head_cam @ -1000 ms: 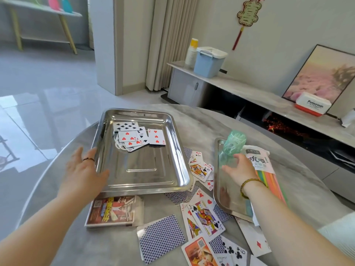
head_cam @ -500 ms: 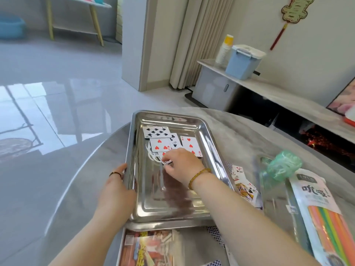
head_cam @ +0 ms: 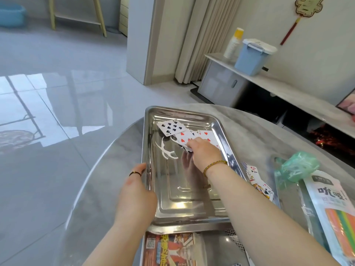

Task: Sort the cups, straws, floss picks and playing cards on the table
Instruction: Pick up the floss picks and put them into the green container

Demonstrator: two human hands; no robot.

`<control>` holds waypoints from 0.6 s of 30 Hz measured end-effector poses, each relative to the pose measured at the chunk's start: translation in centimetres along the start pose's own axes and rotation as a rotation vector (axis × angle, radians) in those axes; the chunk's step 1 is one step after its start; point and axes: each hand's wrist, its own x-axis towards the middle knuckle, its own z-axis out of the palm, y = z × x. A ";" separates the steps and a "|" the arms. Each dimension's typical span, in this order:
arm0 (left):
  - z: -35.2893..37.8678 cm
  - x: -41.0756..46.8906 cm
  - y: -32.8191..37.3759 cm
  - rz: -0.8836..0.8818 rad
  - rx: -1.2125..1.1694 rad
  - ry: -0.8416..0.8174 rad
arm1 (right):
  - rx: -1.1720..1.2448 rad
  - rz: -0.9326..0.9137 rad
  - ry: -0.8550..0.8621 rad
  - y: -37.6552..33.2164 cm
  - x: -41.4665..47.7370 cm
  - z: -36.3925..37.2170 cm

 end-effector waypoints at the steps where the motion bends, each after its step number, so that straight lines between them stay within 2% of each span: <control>1: 0.0 0.1 -0.1 0.000 0.006 -0.006 | 0.009 0.029 0.005 0.3 0.1 0.1; 6: 0.1 0.2 -0.2 0.003 0.024 -0.022 | 0.144 0.068 0.121 -0.2 0.5 0.4; 11: 0.1 0.0 -0.2 0.021 0.039 -0.033 | 0.231 0.040 0.083 -2.0 0.2 0.6; 18: 0.0 -0.2 0.2 0.012 0.022 -0.030 | 0.493 0.087 -0.026 -2.9 0.5 -0.1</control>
